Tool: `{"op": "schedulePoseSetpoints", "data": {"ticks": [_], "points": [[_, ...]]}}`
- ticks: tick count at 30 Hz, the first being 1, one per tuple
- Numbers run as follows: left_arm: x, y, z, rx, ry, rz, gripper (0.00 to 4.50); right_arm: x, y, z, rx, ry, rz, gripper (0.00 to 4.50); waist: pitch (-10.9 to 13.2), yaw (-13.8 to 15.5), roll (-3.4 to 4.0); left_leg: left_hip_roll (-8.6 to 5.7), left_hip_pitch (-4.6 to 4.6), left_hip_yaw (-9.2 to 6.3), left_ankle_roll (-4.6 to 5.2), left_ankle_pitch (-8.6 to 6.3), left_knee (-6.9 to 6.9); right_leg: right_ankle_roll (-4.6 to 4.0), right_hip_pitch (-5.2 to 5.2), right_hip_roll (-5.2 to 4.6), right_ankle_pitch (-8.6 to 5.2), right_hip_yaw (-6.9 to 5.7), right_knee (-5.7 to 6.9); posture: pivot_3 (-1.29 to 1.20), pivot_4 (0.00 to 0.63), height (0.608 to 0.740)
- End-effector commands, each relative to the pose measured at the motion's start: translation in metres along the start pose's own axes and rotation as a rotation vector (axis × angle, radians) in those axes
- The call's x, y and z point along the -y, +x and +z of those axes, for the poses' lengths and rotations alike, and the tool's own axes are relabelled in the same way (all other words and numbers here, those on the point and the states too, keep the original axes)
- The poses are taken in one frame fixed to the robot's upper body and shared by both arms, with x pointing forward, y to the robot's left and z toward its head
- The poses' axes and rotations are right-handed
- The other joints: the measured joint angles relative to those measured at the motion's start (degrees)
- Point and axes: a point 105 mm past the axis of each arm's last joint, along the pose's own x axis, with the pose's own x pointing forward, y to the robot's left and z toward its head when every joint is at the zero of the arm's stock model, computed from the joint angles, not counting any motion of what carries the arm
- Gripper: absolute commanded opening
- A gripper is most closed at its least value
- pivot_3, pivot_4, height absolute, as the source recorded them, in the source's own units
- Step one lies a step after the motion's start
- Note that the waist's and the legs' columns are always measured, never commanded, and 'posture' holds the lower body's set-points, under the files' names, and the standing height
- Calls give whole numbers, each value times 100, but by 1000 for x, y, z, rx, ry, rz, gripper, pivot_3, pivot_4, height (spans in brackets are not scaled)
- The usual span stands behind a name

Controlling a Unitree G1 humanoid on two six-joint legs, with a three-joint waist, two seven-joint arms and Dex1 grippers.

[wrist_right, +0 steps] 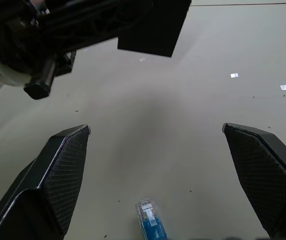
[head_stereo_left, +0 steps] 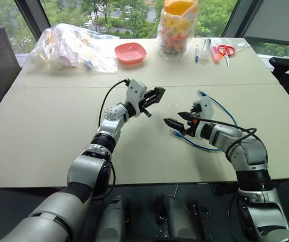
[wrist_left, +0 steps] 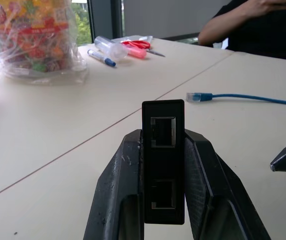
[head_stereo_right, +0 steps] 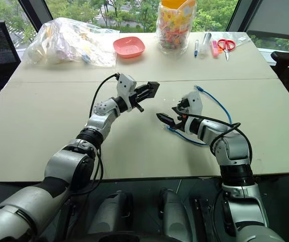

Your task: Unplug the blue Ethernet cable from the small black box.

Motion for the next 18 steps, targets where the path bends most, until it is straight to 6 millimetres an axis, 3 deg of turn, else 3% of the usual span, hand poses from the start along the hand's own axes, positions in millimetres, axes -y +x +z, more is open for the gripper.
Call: {"op": "schedulePoseSetpoints", "data": {"ticks": [1,5,11,13,18], "points": [[-4,0,13,29,32,-26,2671,-5,-8,20,85,-10,30,4500,0,13,0,0,0,0,0,0,0,0,0,1,0,-1,1,0,150,740],[-9,-12,7,-47,19,-121,4389,-6,-12,24,96,-27,51,4500,0,6,0,1,1,-1,0,0,0,-1,0,1,0,-1,2,0,150,740],[-16,-48,32,-10,62,-296,4389,-2,-22,24,88,-58,67,4500,0,11,1,4,-2,-3,0,0,-1,-3,-2,4,0,-1,2,0,150,740],[-20,-73,37,-37,60,-326,4389,0,-28,24,86,-67,68,4500,-1,-1,2,4,-1,-2,0,0,-2,-3,-2,3,0,0,2,0,150,740],[-18,-117,35,-135,13,-315,4389,-1,-36,20,53,-103,80,4500,0,-16,2,7,1,-3,-1,0,-2,-3,-2,6,-1,2,5,0,150,740]]}}
